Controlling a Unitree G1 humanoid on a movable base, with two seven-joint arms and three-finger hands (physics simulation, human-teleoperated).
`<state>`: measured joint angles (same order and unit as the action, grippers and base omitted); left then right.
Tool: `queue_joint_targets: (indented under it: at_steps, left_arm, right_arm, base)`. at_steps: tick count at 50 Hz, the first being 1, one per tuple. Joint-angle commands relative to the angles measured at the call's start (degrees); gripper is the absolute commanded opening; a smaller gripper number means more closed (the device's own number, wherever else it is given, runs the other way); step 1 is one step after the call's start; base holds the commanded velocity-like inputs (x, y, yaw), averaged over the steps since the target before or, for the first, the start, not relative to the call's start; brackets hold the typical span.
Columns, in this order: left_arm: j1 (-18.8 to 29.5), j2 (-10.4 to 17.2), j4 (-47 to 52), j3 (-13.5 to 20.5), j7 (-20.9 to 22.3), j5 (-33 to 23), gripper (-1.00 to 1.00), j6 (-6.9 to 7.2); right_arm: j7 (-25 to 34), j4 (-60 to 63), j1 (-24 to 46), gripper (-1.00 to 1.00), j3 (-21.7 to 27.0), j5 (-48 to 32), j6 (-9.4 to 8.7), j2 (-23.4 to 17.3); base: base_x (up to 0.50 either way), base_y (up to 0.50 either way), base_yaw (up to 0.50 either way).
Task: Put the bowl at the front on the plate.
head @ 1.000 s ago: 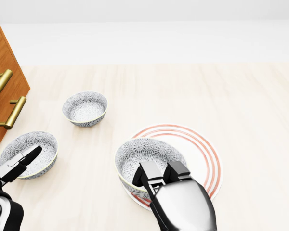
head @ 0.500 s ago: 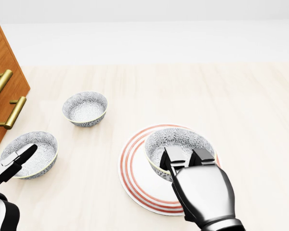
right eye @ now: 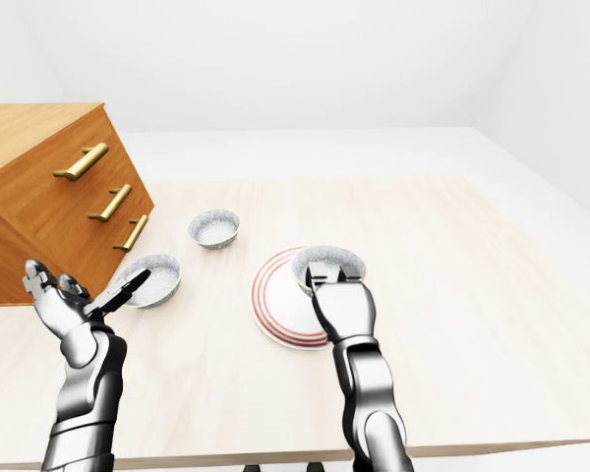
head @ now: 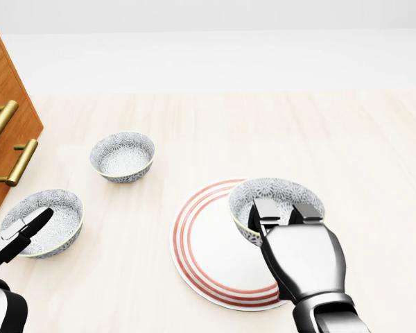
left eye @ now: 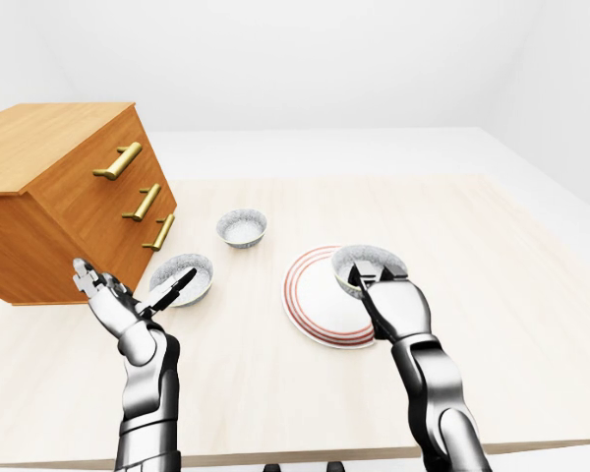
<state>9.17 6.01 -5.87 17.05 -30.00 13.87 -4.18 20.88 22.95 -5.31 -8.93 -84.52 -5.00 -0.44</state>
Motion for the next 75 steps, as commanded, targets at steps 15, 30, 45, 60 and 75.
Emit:
queue_joint_targets:
  at_steps: [15,30,45,60,75]
  left_arm:
    - [0.10,0.06,-0.19,0.09,0.00,0.20,1.00,-0.21]
    - [-0.05,0.02,-0.13,0.07,0.00,0.30,1.00,-0.42]
    - [-0.09,-0.02,0.03,0.10,0.00,0.28,1.00,-0.31]
    - [-0.32,-0.02,1.30,0.18,0.00,0.44,1.00,0.88]
    - [0.22,-0.02,-0.89,0.17,0.00,0.12,1.00,-0.73]
  right_arm:
    - [-2.47,-5.98,5.63,-1.00,-0.74,2.70,0.00,1.00]
    - [-3.21,-6.71,5.88,-1.00,-1.79,2.33,0.00,1.61]
    - [-4.37,-6.79,5.08,-1.00,-4.18,1.40,0.00,2.48]
    - [-7.25,-6.99,2.25,-1.00,-4.76,3.71,0.00,1.79]
    - [-8.08,-6.67,1.38,-1.00,-4.86,4.68,0.00,1.26]
  base:
    - [0.00,0.00,0.00]
    - [0.00,0.00,0.00]
    - [0.00,0.00,0.00]
    - [0.00,0.00,0.00]
    - [0.00,0.00,0.00]
